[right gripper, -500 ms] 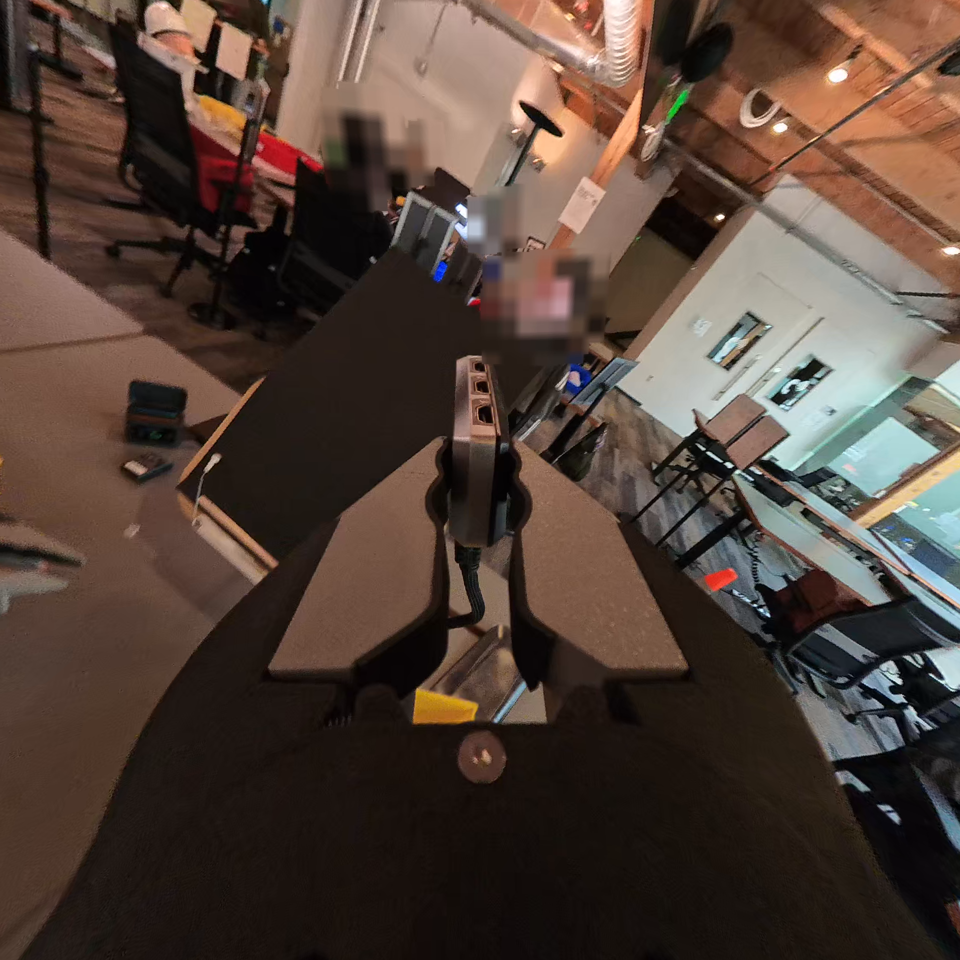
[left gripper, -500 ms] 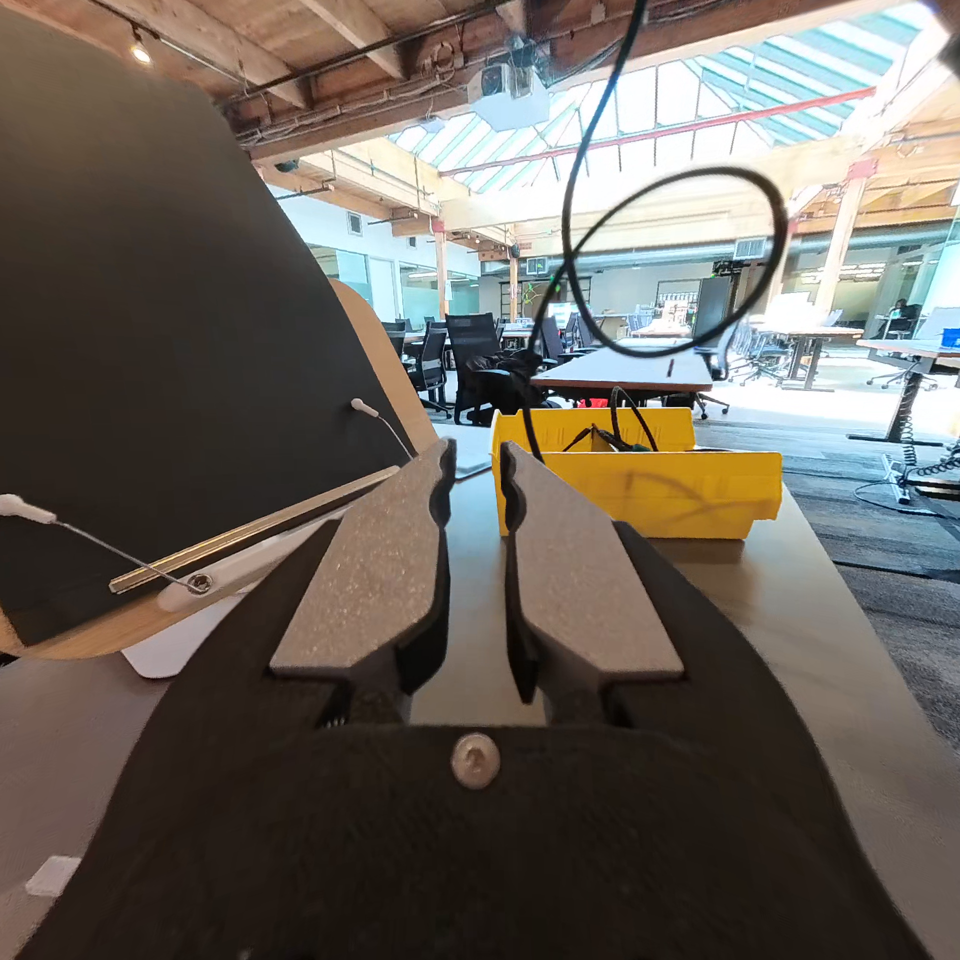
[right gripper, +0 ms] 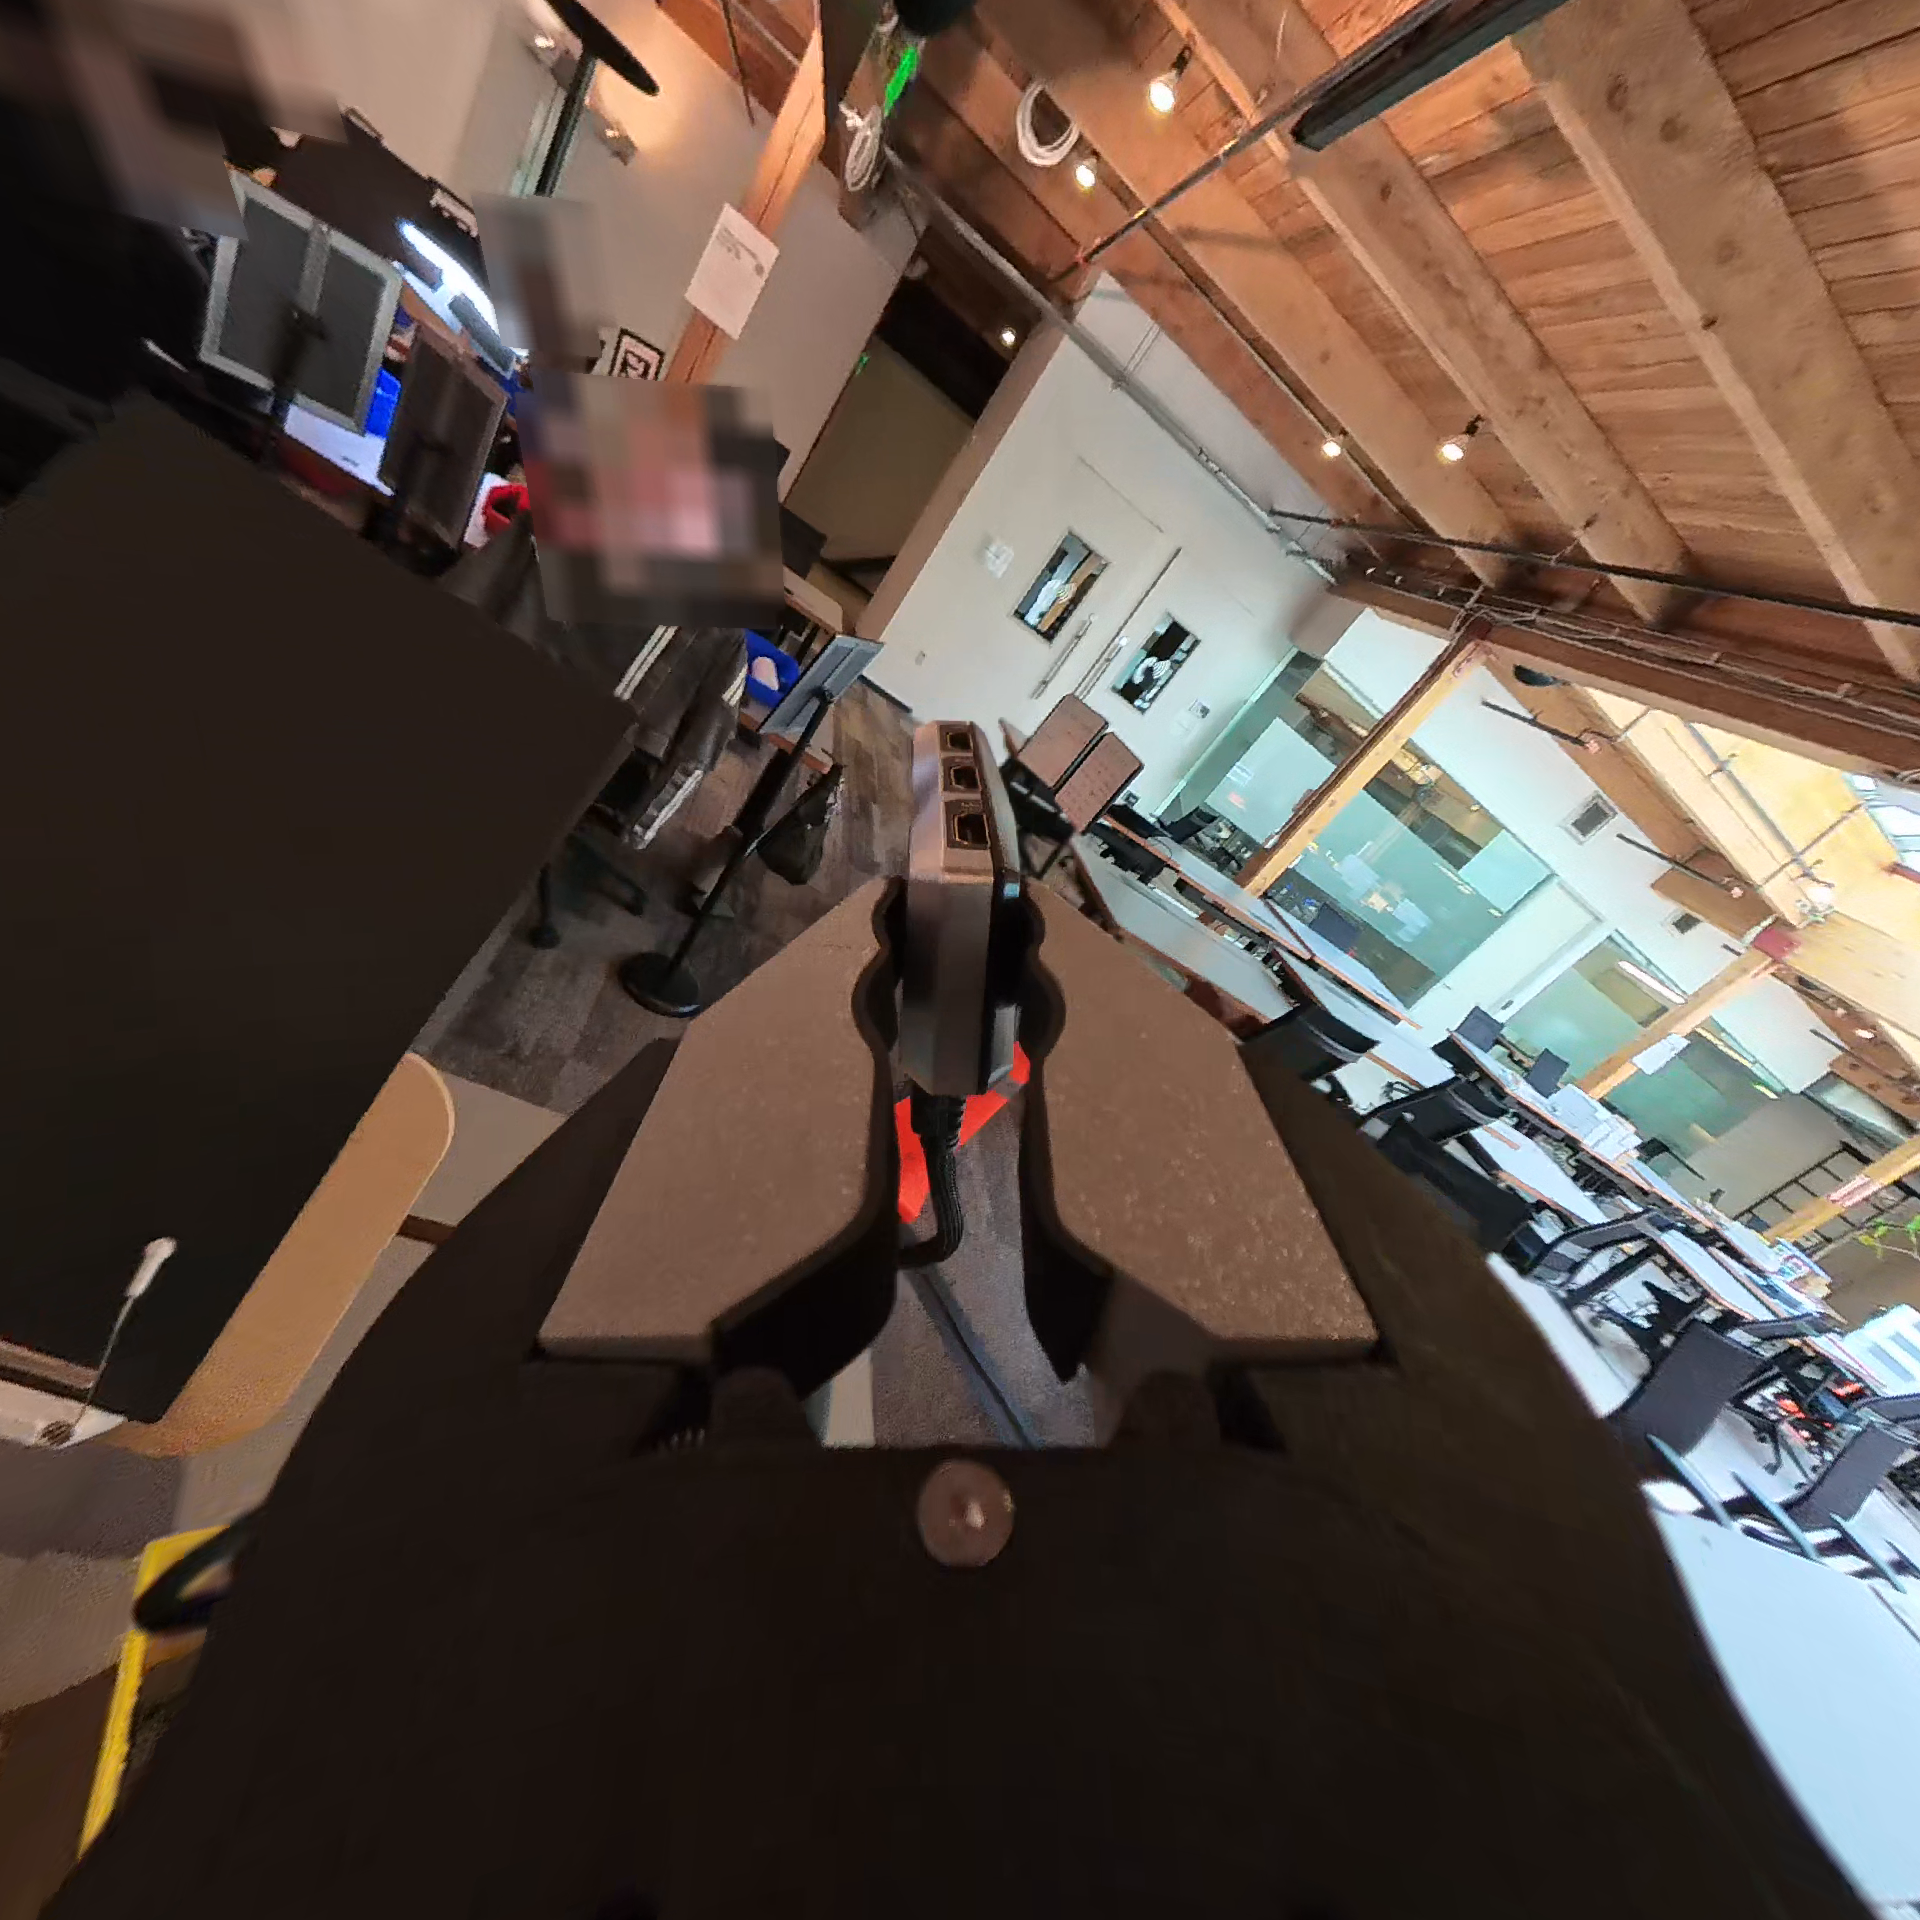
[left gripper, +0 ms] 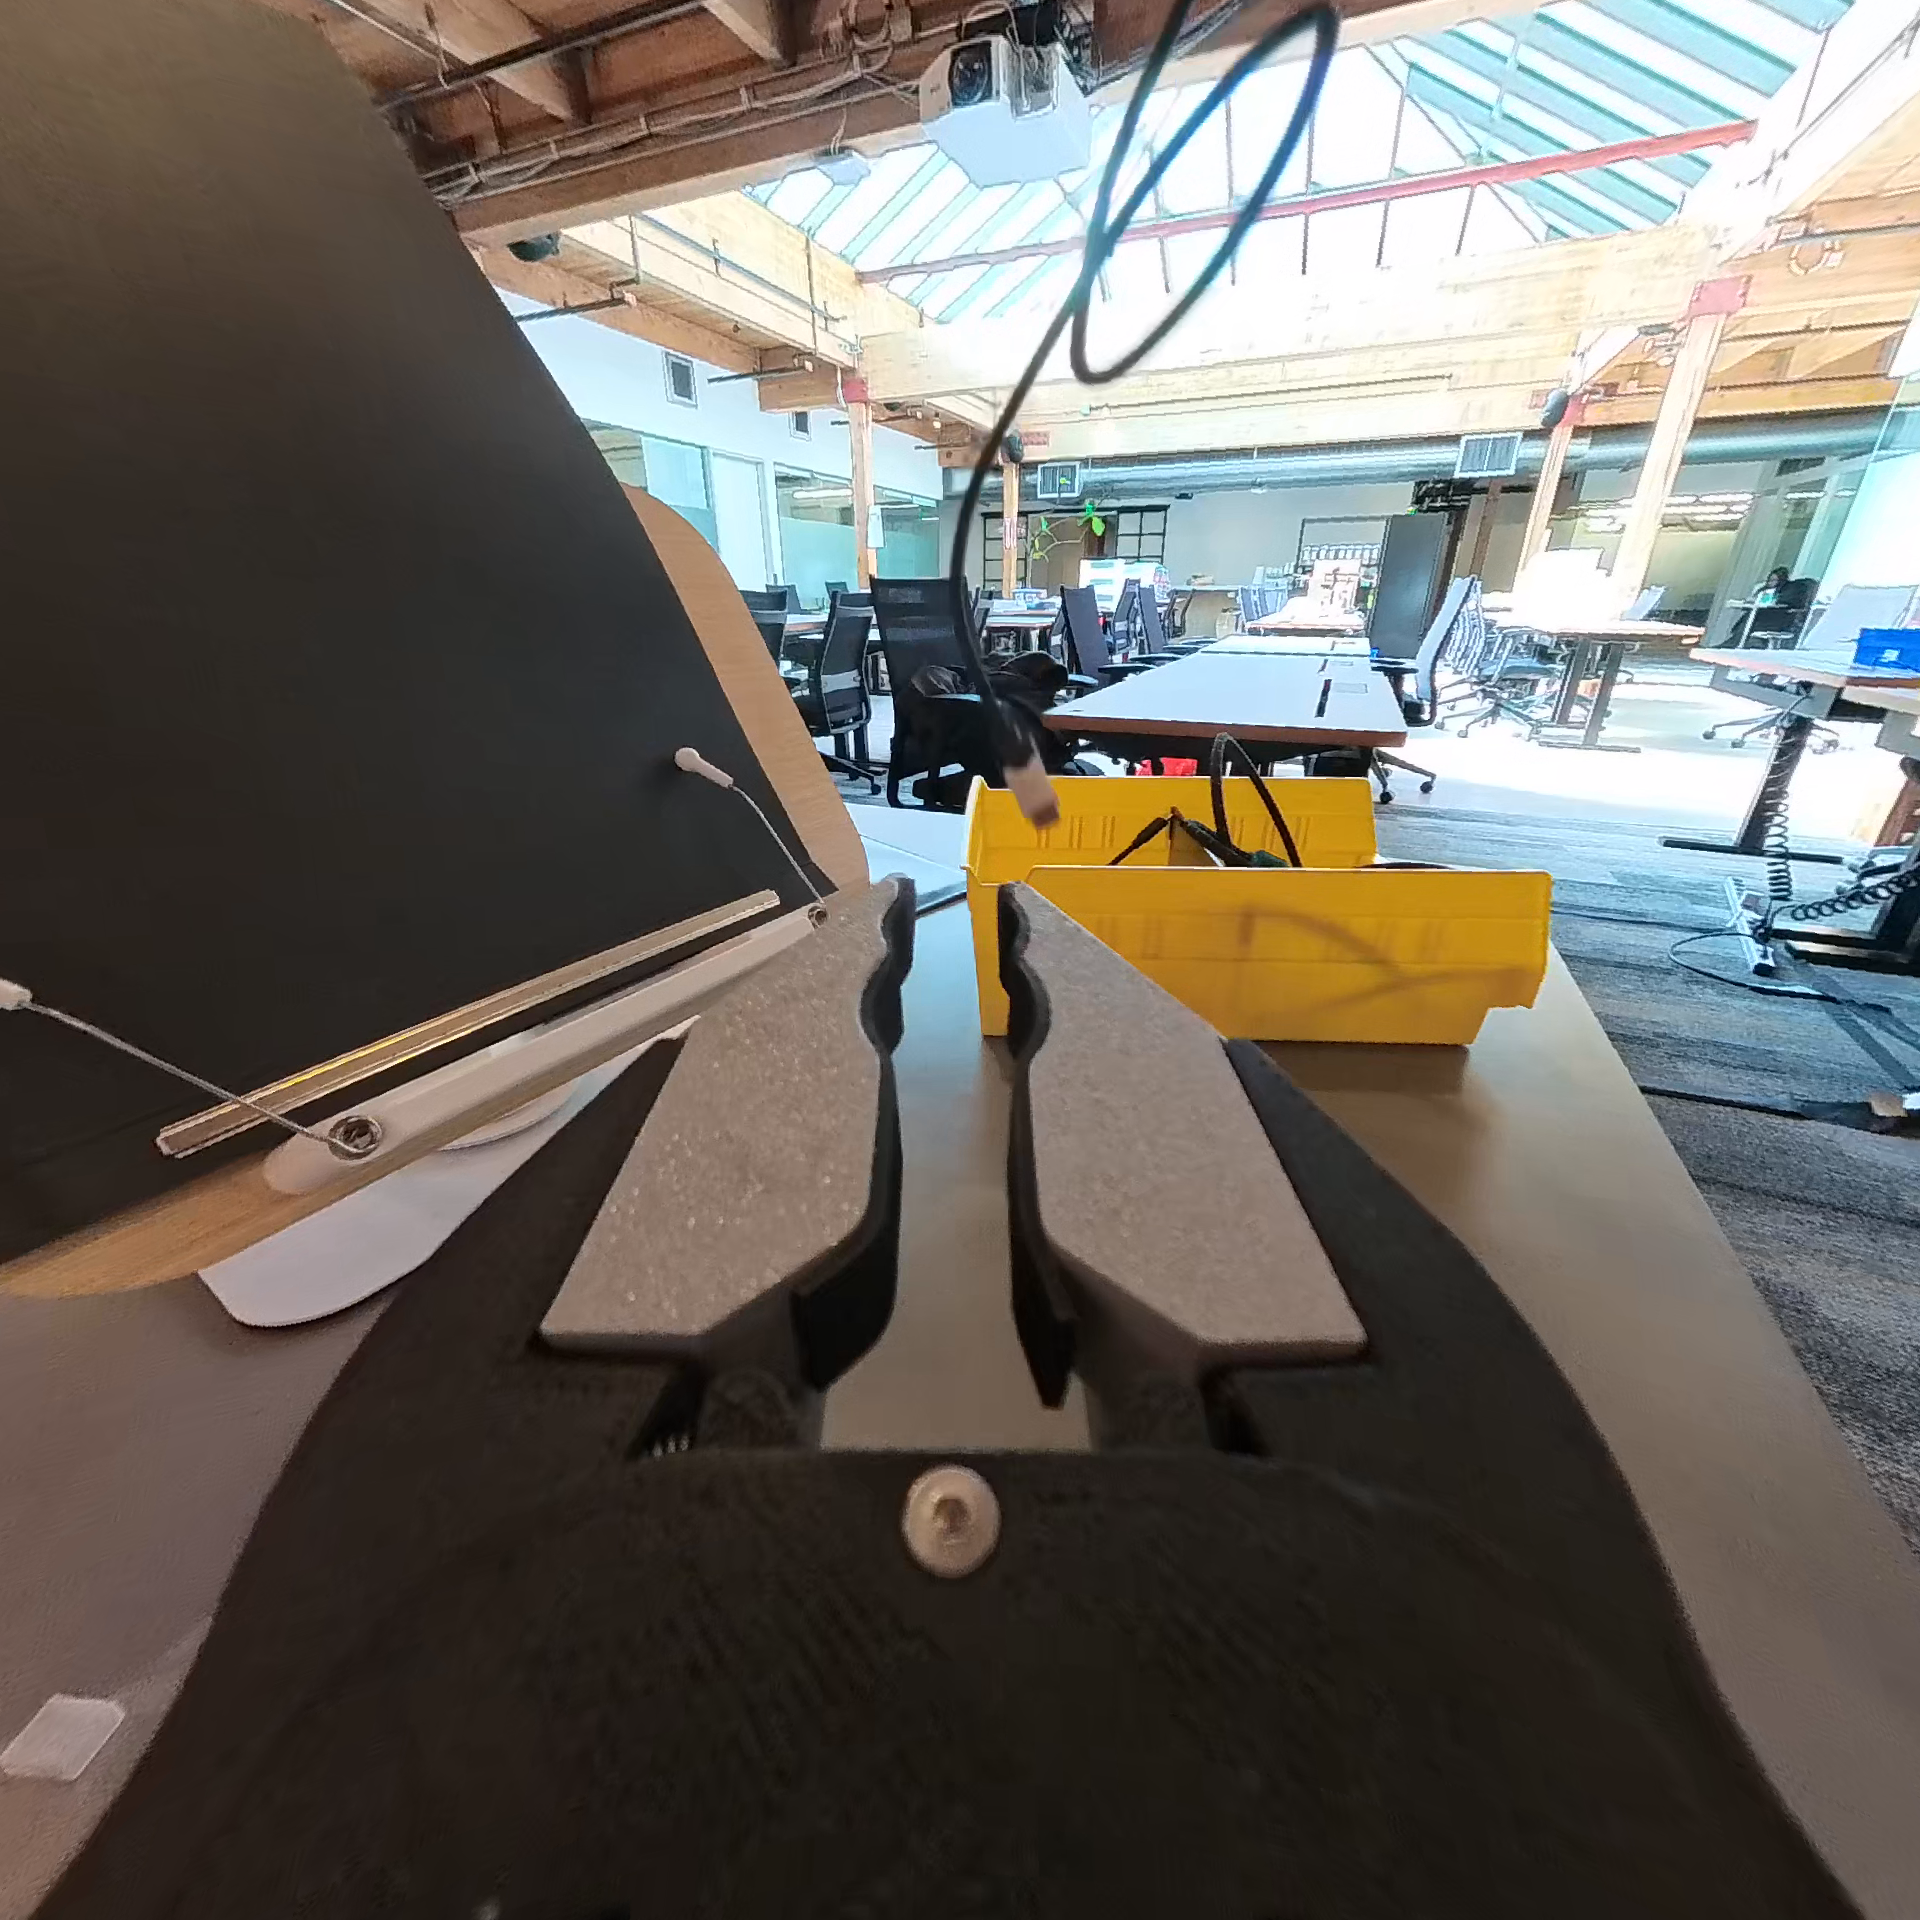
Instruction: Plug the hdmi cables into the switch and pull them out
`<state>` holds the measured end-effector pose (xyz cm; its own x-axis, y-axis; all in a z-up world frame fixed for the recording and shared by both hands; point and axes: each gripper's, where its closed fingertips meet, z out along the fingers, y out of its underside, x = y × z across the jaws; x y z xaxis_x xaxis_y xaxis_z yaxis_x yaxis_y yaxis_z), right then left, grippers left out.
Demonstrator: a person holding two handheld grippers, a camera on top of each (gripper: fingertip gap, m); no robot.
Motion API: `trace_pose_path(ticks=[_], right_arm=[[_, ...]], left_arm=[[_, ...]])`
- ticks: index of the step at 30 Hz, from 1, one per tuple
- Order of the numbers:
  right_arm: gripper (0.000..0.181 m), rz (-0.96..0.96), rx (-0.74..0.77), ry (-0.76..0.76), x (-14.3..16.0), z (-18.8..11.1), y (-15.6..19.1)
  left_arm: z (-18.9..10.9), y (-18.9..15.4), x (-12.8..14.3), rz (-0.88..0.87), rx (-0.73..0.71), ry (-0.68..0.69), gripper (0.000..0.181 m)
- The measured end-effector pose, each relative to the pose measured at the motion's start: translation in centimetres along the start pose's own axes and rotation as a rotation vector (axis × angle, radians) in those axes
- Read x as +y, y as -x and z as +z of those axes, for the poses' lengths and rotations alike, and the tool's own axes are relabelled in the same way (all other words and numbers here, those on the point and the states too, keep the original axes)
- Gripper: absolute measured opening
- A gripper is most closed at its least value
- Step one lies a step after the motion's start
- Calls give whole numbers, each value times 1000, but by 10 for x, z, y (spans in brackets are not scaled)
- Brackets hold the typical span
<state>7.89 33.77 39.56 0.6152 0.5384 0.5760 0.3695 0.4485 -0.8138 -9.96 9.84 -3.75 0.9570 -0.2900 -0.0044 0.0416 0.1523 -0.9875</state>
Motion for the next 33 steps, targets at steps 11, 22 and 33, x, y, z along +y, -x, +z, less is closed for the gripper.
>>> trace_pose_path(ticks=[11,22,33], right_arm=[[17,-217,-273,251,124,27,91],[17,-742,-742,791,363,-9,237],[25,-709,-968,890,429,-13,344]], left_arm=[[1,1,3,-2,-3,12,12],[8,-5,20,37,5,84,9],[11,-4,30,25,6,131,9]])
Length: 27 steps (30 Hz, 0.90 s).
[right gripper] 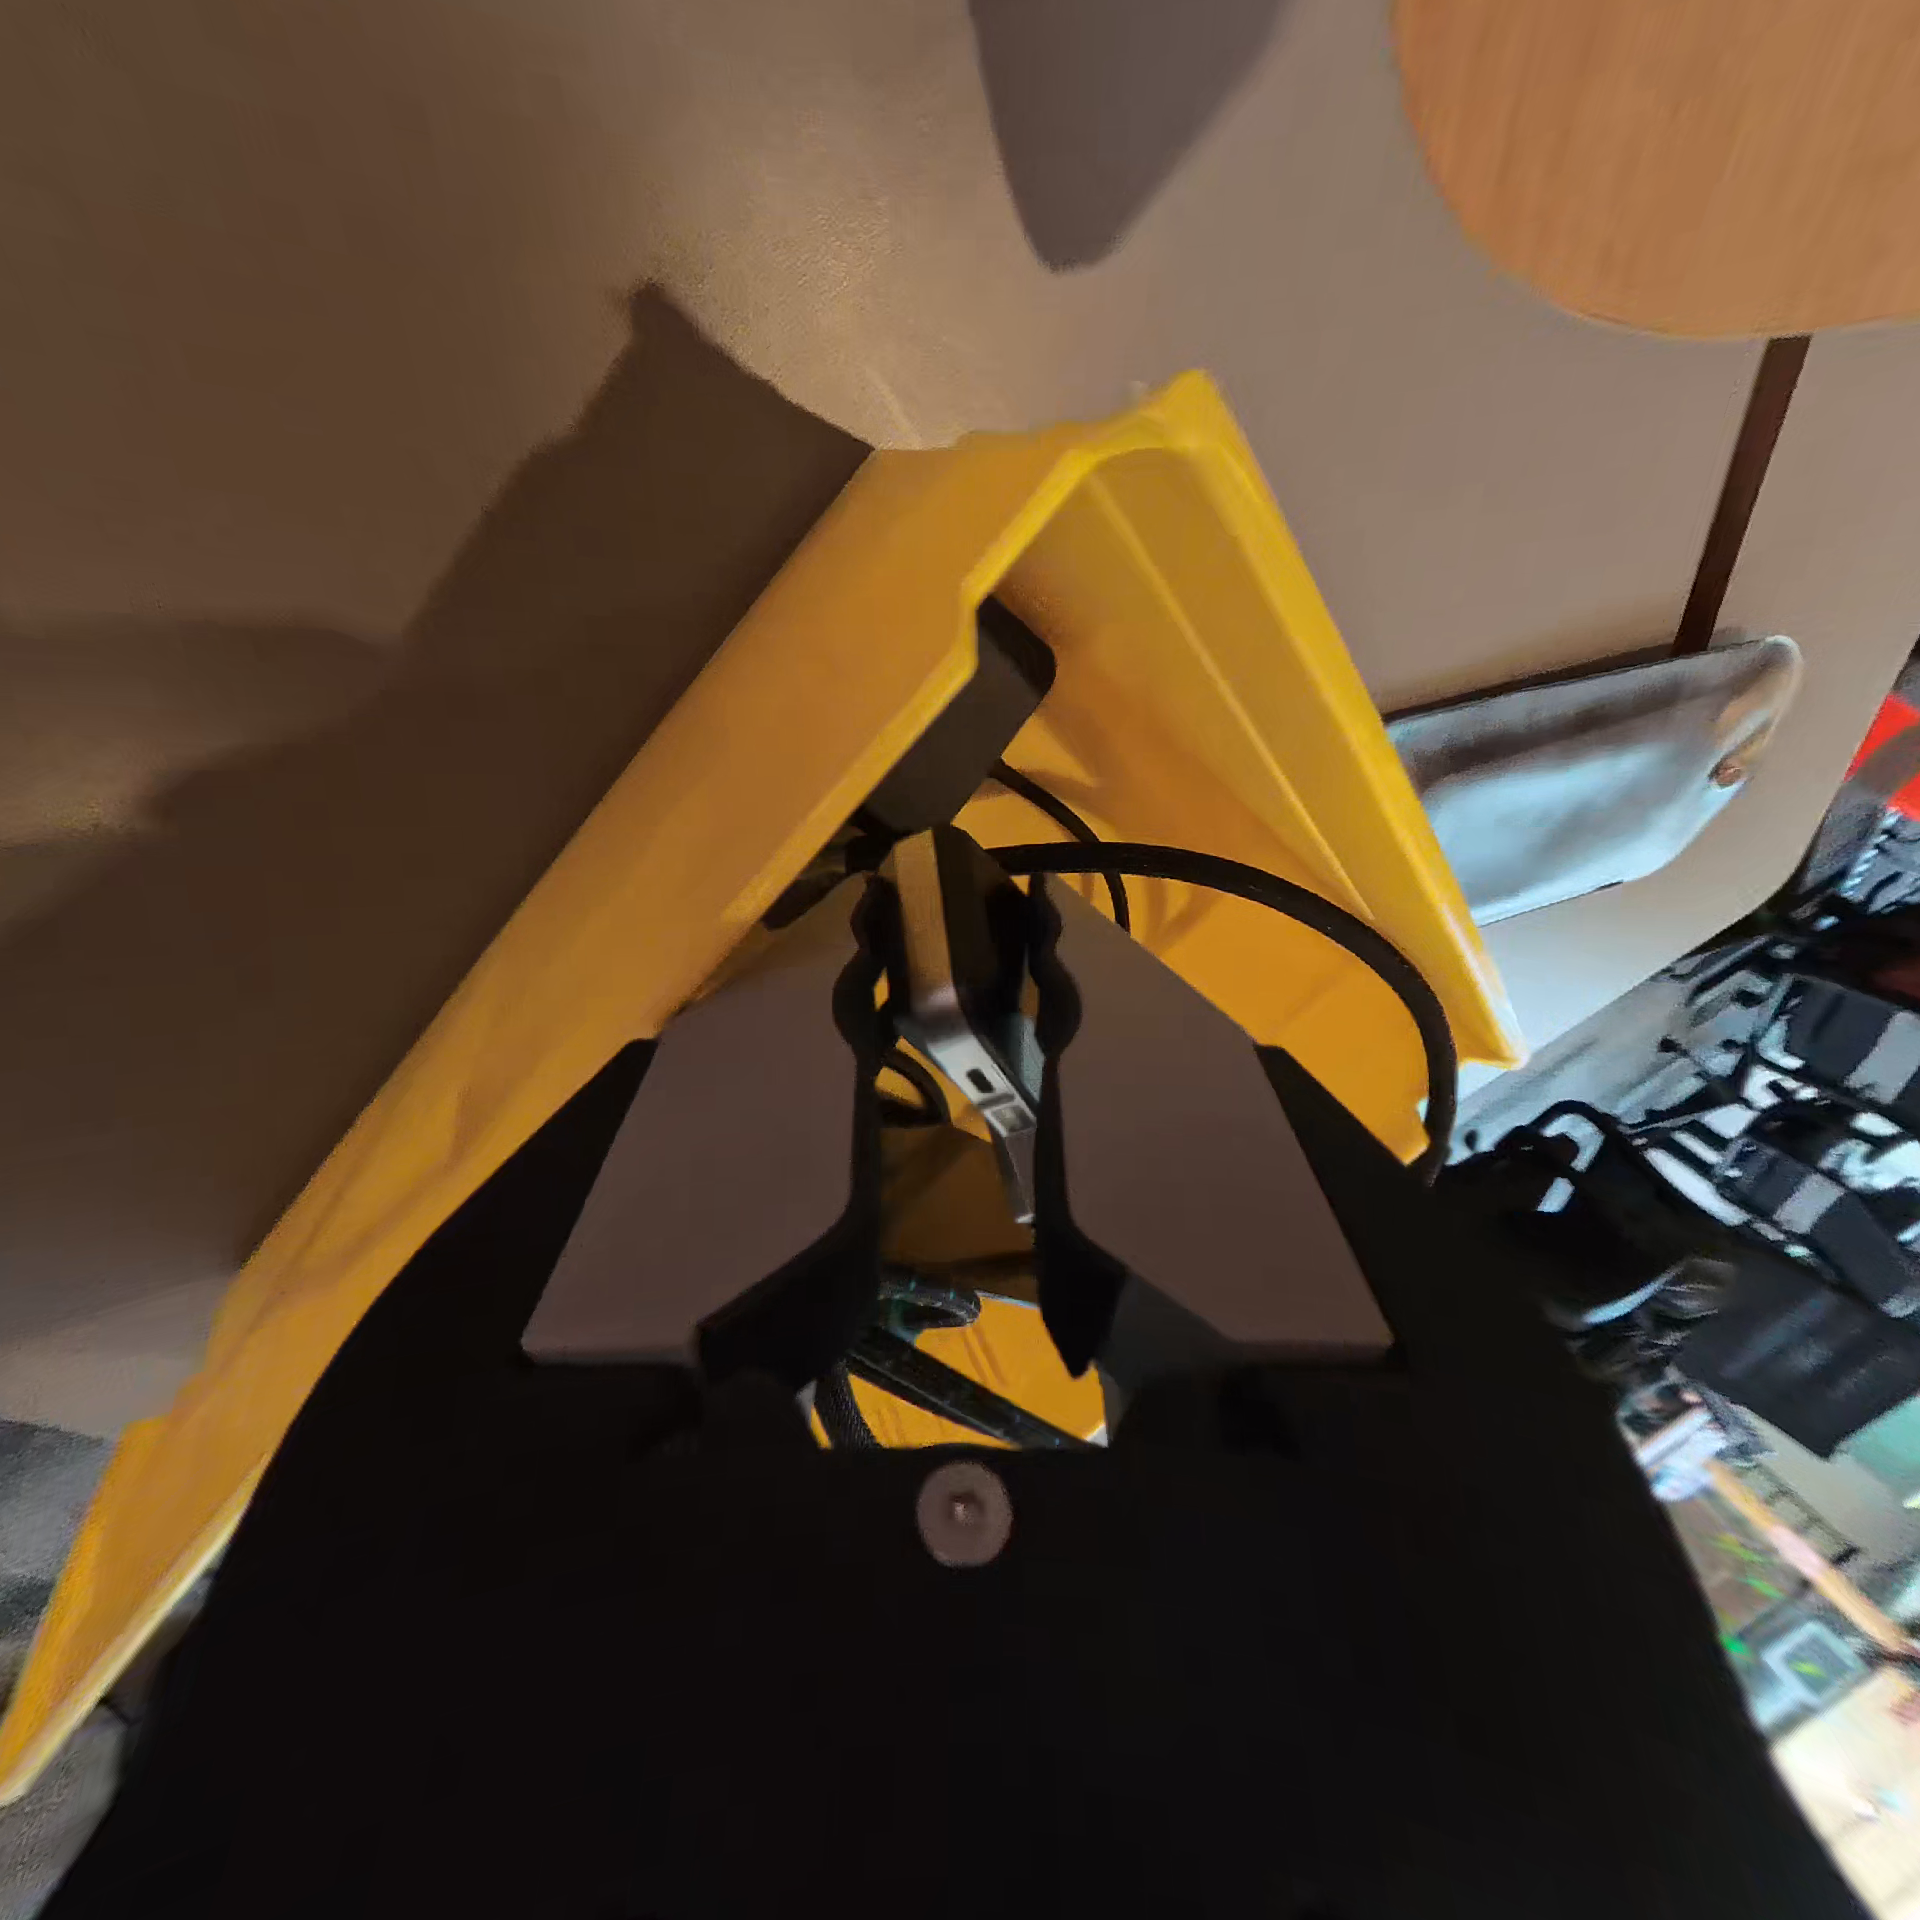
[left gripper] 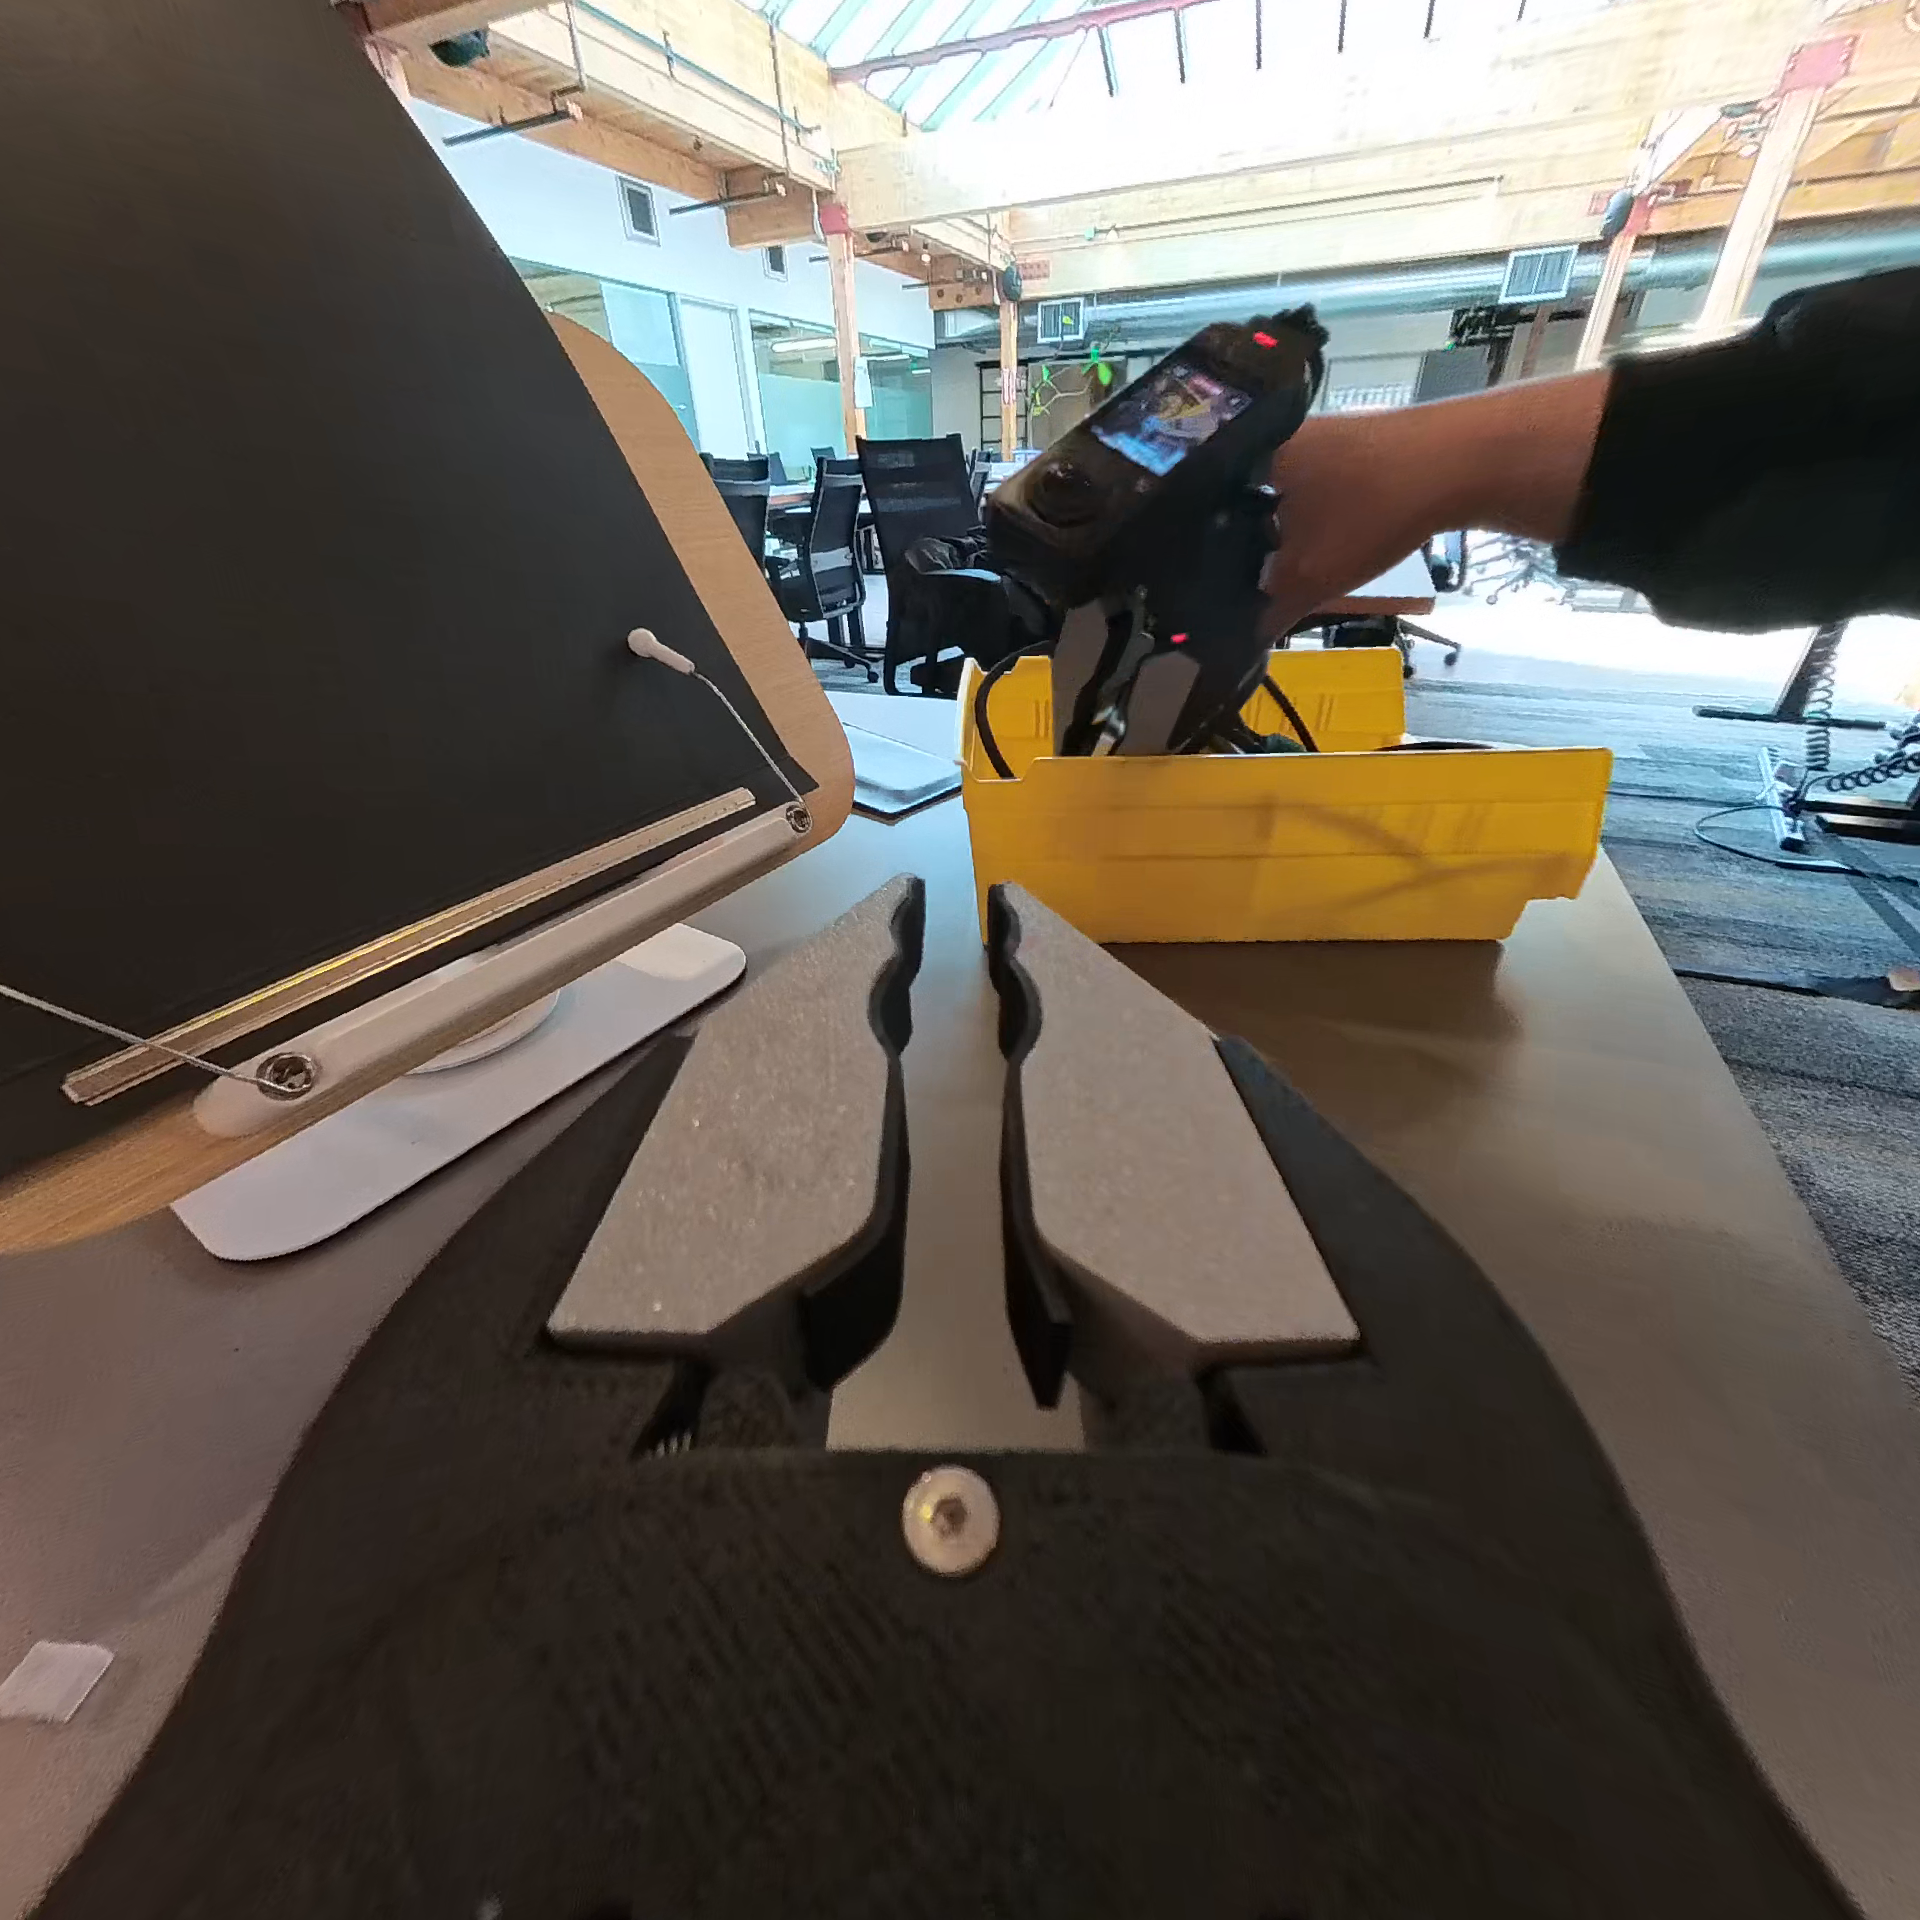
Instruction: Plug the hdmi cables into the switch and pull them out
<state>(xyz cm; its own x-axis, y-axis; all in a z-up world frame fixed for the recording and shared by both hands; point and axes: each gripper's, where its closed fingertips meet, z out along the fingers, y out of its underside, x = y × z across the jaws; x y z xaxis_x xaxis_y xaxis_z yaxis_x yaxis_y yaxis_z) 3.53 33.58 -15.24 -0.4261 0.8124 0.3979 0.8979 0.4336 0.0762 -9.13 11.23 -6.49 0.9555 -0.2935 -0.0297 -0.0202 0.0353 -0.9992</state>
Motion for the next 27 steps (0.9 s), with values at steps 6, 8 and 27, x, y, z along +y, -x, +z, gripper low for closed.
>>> trace_pose_path(ticks=[6,8,27], right_arm=[[42,159,65,-296,-22,-65,-21],[47,192,35,-400,-27,-91,-13],[72,673,-118,-1211,-54,-126,160]], left_arm=[[3,-4,8,-38,39,37,12],[4,-5,10,-38,44,46,14],[18,-12,47,10,14,196,15]])
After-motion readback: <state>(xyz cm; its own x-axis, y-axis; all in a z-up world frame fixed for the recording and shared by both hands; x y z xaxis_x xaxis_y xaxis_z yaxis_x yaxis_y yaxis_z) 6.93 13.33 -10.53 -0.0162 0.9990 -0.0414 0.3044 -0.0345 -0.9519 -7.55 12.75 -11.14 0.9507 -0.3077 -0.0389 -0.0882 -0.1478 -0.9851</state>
